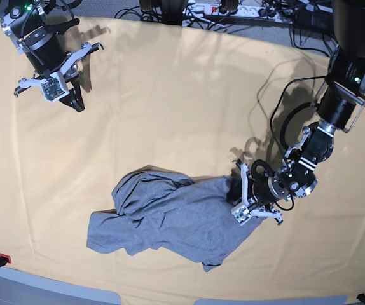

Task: Layout the t-shirt on the table in an organized manner, then fold the t-shirt properly
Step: 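Lower the left gripper onto the grey t-shirt and grasp its edge, then reach the right gripper to the t-shirt's other end and grasp it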

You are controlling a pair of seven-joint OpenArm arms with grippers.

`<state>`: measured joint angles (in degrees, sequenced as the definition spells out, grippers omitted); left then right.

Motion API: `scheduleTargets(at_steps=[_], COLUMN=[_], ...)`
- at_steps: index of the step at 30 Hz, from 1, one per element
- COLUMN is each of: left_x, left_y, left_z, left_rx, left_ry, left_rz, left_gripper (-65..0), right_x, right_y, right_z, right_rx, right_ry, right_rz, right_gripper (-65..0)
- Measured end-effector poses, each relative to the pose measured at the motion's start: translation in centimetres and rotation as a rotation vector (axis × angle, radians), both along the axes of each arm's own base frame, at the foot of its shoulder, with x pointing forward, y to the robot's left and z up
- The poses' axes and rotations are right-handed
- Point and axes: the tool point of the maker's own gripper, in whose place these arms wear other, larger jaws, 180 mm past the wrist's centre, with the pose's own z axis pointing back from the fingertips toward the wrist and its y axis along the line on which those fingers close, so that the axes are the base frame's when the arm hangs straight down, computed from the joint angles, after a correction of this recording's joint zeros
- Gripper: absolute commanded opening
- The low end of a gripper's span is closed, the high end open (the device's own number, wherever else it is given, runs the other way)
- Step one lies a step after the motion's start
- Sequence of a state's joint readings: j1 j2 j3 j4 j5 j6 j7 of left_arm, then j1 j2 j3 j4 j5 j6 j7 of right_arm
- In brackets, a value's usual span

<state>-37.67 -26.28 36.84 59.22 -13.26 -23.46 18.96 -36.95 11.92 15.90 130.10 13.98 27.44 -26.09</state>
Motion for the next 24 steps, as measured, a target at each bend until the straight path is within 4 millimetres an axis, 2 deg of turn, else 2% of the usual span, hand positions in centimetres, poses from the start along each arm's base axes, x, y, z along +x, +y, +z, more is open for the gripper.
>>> scheduleTargets(at_steps=[3, 6, 8, 11, 14, 18, 24], left_x=[0.8, 1.6, 2.5, 4.1, 4.9, 4.8, 3.6], left_y=[-0.1, 0.2, 0.4, 0.0, -0.9, -1.1, -1.8], left_z=[0.2, 1.5, 3.3, 7.8, 11.7, 13.6, 17.7], left_rx=[0.000, 0.017, 0.038, 0.010, -0.053, -0.033, -0.040], left_ry=[0.000, -0.008, -0.018, -0.056, -0.069, -0.010, 0.119], left_rz=[0.018, 0.022, 0.027, 0.013, -0.015, -0.051, -0.119], left_gripper=[-65.0, -65.0, -65.0, -65.0, -65.0, -65.0, -65.0], right_x=[0.0, -0.3, -0.8, -1.5, -0.8, 1.1, 1.2], right_y=[0.0, 0.6, 1.7, 3.6, 3.8, 3.3, 3.2], right_z=[0.0, -0.2, -0.4, 0.1, 0.7, 2.1, 2.1], right_rx=[0.000, -0.004, -0.002, 0.061, 0.073, 0.074, 0.066], right_ry=[0.001, 0.009, 0.023, 0.022, -0.006, -0.073, -0.068], right_rz=[0.000, 0.045, 0.116, 0.211, 0.216, 0.184, 0.182], right_gripper=[-65.0, -65.0, -65.0, -65.0, -65.0, -65.0, -65.0])
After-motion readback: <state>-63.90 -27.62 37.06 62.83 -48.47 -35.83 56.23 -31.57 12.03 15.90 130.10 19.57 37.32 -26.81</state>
